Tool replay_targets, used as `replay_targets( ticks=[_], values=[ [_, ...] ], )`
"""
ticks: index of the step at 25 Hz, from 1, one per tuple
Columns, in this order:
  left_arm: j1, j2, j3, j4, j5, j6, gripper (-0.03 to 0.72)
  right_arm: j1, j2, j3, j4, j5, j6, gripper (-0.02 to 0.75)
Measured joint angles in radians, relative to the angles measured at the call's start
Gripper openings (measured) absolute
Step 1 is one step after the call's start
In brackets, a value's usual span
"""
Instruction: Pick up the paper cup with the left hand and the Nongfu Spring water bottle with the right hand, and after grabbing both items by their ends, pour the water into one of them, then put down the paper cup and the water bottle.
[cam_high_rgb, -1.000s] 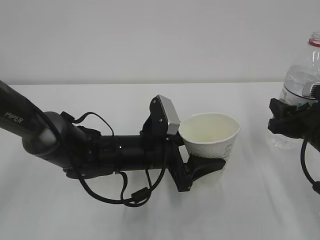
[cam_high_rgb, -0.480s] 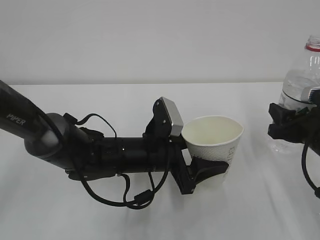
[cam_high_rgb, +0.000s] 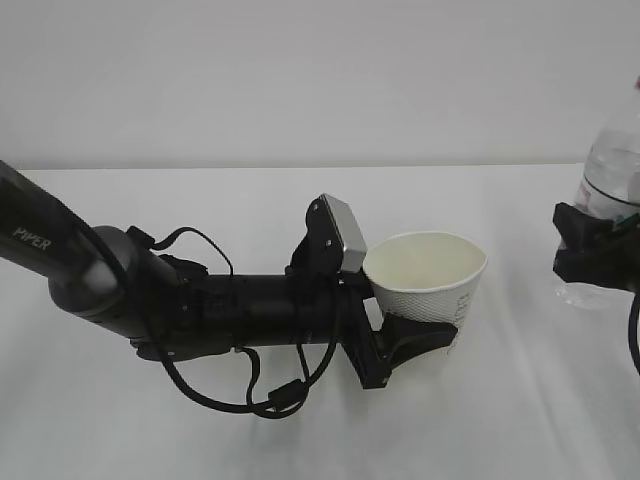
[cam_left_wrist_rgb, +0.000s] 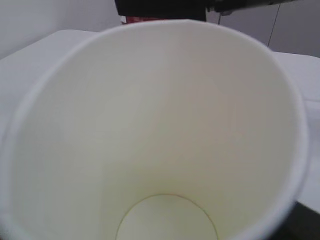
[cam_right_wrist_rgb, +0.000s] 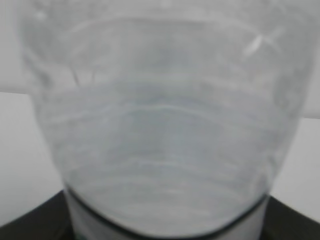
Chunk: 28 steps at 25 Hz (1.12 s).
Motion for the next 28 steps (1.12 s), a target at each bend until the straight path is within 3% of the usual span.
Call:
replay_targets(
  ticks=[15,28],
  values=[
    [0.0,0.0,0.0,0.0,-0.046,0.0,0.53,0.0,-0.093,0.087,0.081,0.0,0.004,0.44],
    [0.0,0.0,0.0,0.0,-0.063,0.0,0.528,0.0,-0.097,0.087,0.059,0.027,0.082,0.44]
  ],
)
